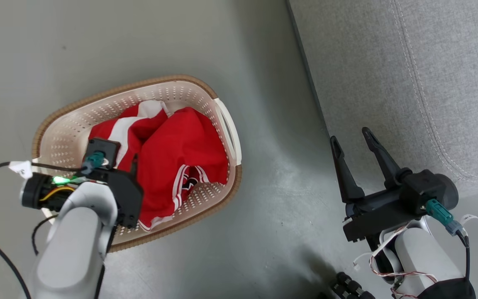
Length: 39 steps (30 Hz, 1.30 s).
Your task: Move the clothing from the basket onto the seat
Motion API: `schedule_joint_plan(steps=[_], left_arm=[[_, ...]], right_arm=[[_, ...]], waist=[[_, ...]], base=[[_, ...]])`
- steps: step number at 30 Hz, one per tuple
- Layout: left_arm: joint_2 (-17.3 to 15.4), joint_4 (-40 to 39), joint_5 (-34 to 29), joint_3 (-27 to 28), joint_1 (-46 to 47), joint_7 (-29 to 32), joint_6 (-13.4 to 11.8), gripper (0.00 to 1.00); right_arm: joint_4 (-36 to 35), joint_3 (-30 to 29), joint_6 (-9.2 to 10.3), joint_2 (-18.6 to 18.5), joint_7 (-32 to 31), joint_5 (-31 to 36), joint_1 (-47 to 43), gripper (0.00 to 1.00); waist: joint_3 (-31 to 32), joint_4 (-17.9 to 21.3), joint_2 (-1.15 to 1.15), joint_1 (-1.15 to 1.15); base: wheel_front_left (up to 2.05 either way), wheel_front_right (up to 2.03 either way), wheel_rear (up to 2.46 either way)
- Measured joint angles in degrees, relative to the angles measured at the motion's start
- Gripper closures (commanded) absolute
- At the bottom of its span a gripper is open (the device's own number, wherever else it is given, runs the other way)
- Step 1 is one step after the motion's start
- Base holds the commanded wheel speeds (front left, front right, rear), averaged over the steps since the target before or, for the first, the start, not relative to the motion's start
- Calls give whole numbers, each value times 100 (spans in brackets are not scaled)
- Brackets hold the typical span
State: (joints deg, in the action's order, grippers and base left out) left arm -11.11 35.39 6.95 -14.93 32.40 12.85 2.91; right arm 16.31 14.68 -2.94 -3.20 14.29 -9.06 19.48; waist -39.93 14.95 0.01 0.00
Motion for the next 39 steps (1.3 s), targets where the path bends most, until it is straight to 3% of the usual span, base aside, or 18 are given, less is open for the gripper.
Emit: schedule_joint_plan(steps=[7,39], left_arm=[[-224,170,4,172,113,152,-86,0],[-371,627,34,292,704,393,-189,0]], right_arm=[[-57,14,19,16,0,-7,-8,0],[-266,299,65,47,0,-246,-9,0]], waist=[[-218,94,-1,0],[-927,403,0,-1]], base=[[0,0,0],[0,0,0]])
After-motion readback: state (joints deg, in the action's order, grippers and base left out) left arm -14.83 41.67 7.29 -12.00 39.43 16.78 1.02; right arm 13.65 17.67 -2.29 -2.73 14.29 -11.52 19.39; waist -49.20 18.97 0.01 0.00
